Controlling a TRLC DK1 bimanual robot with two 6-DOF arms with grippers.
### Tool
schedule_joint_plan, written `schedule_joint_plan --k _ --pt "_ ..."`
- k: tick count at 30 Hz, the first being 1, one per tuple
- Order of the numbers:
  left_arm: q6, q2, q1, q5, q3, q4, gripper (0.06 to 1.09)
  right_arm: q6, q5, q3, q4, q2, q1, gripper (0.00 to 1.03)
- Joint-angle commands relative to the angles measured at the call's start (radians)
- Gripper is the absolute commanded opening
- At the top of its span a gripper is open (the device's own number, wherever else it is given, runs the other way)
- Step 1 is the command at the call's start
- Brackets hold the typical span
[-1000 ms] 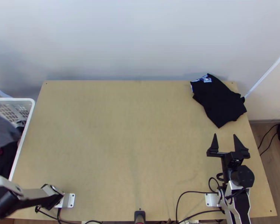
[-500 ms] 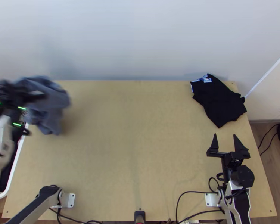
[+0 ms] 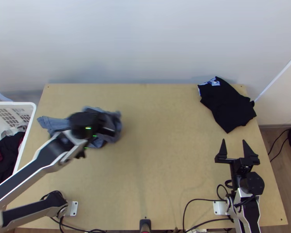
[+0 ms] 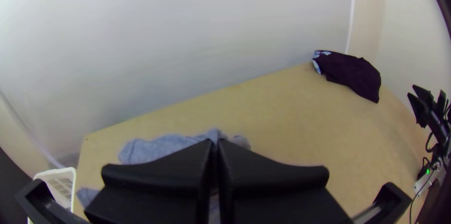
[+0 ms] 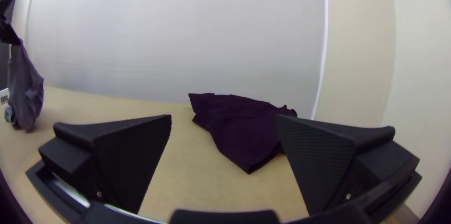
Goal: Fold the t-shirt
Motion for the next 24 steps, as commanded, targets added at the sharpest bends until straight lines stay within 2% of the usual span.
schedule_joint_plan --k 1,8,22,23,24 --pt "-0.05 0.102 -0.08 -0.015 -0.006 0.063 0.09 -0.017 0.002 -0.009 -0.014 -0.003 -0.004 0.99" --pt "-0.096 0.387 -0.213 -0.02 0.154 0.116 0.09 -0.017 0.002 -0.009 -0.014 -0.005 -0.004 0.99" --pt "-0.111 0.852 -0.356 -0.015 0.663 0.106 0.1 -0.017 0.002 -0.009 -0.014 -0.005 -0.004 0.99" --pt "-0.113 0.883 -0.356 -0.015 0.698 0.092 0.17 -0.017 0.002 -0.009 -0.014 -0.005 -0.004 0.99" --pt "-0.116 0.907 -0.356 -0.015 0.734 0.074 0.34 -0.017 0.002 -0.009 -0.014 -0.005 -0.004 0.99"
